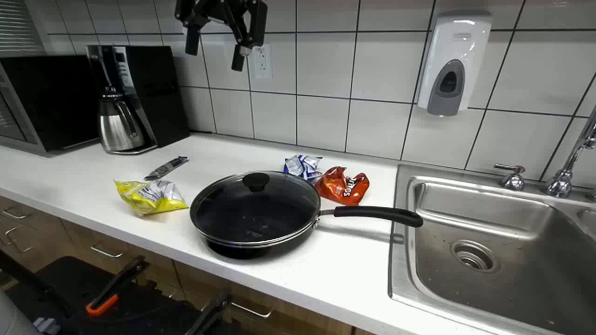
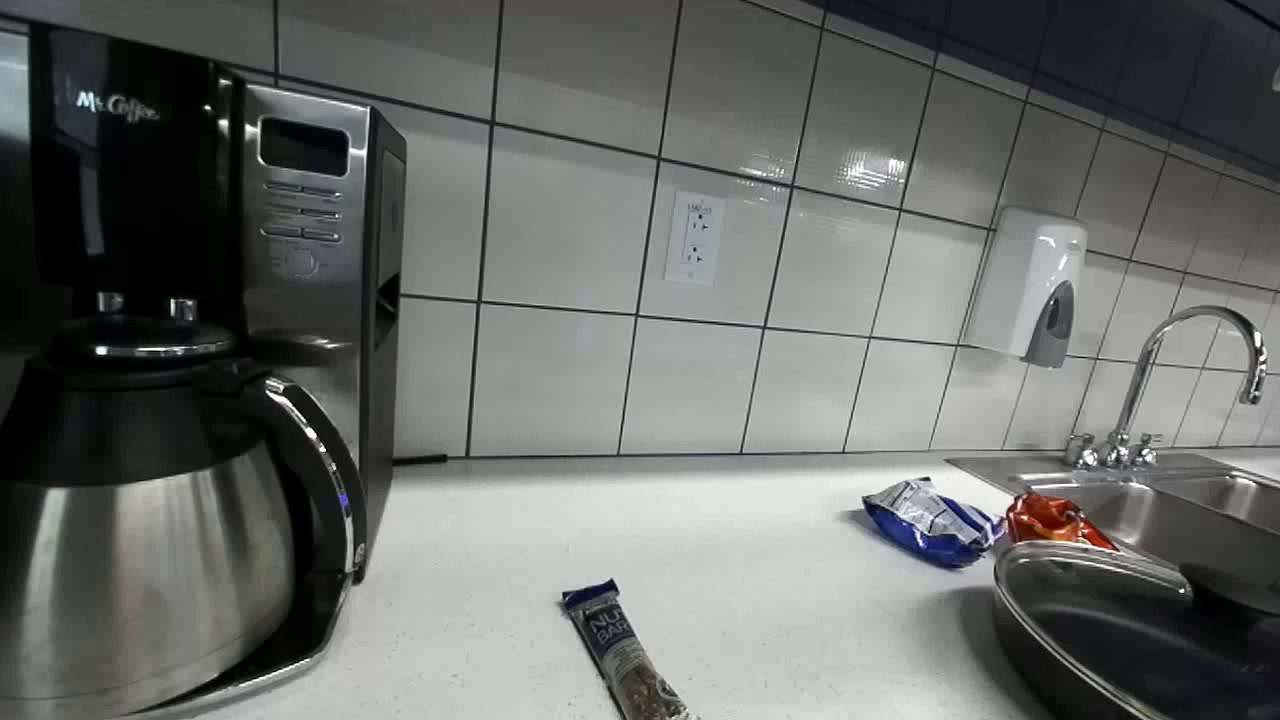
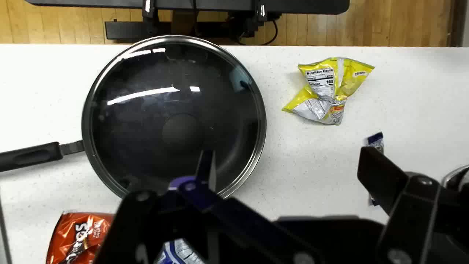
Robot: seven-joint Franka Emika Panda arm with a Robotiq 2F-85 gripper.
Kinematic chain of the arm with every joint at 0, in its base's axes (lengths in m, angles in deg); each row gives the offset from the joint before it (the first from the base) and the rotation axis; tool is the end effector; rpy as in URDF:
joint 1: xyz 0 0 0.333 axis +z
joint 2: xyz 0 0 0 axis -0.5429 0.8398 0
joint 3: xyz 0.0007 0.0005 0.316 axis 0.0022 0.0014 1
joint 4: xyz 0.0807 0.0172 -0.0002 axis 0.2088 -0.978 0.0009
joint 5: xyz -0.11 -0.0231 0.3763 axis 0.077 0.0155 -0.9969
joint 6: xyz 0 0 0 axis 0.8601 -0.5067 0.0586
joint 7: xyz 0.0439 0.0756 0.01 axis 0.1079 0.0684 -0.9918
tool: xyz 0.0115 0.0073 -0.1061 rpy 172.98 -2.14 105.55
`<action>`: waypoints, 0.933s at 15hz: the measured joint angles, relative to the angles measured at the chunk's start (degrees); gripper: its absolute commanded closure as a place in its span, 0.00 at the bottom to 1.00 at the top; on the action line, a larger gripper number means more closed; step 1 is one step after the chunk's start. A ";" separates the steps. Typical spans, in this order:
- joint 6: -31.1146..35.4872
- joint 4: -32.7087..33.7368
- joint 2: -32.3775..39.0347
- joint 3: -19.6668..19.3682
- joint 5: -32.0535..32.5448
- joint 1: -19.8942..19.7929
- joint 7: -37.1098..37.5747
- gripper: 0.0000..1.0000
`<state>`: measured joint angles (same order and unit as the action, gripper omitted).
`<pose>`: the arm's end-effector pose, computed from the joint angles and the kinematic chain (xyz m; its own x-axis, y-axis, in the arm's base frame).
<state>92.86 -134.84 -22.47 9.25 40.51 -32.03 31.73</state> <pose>0.4072 -0.0713 0.4932 0.9853 0.0715 -0.1549 0.0333 -0.9712 -0.2360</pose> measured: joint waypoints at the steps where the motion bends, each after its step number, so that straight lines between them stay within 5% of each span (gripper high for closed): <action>1: 0.02 0.00 0.01 0.00 0.00 0.00 0.00 0.00; 14: 0.81 -0.42 0.11 0.77 0.49 -0.23 0.44 0.00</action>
<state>93.67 -135.27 -22.35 10.02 41.00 -32.27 32.17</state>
